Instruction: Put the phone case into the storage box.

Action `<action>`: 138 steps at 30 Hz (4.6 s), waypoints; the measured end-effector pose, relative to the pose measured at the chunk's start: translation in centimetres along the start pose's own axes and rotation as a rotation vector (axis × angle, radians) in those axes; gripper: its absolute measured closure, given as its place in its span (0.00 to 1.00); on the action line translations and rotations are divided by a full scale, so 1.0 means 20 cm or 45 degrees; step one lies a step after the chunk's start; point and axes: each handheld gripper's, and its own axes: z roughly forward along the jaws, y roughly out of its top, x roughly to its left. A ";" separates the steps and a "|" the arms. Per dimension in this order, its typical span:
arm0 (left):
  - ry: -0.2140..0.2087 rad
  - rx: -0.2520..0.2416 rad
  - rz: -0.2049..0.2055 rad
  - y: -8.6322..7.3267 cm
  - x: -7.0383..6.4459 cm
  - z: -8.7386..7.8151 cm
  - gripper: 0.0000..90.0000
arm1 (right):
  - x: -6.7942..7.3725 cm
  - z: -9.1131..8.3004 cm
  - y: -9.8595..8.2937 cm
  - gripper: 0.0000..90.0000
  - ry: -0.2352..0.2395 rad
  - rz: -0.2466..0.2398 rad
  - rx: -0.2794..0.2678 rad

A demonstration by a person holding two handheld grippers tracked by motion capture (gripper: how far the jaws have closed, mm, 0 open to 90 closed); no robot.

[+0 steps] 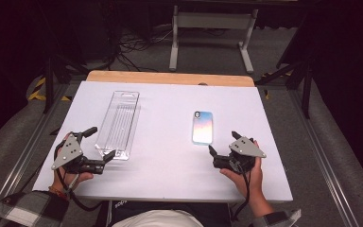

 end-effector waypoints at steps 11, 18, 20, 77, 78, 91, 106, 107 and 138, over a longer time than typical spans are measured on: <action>-0.018 0.015 0.022 -0.01 -0.02 0.01 0.04 | 0.00 0.06 0.03 0.09 -0.022 0.011 0.049; -0.017 0.031 0.031 -0.01 -0.01 0.03 0.04 | -0.02 0.12 0.10 0.09 -0.066 0.048 0.098; -0.021 0.029 0.026 -0.01 -0.02 0.03 0.04 | -0.03 0.13 0.11 0.09 -0.065 0.070 0.122; -0.134 0.108 -0.023 -0.03 -0.05 0.08 0.08 | -0.16 1.11 0.25 0.13 -0.221 0.476 0.991; -0.137 0.109 -0.024 -0.03 -0.05 0.08 0.08 | -0.16 1.11 0.25 0.14 -0.220 0.474 0.991; -0.142 0.116 -0.015 -0.03 -0.05 0.09 0.08 | -0.15 1.05 0.28 0.19 -0.225 0.459 0.874; -0.126 0.094 -0.020 -0.02 -0.05 0.09 0.08 | -0.20 0.77 0.38 0.19 -0.219 0.470 0.456; -0.129 0.099 -0.021 -0.02 -0.05 0.09 0.08 | -0.20 0.76 0.38 0.20 -0.220 0.468 0.434; -0.136 0.070 0.006 0.08 -0.10 0.17 0.13 | 0.03 0.38 0.51 0.20 -0.123 0.260 -0.052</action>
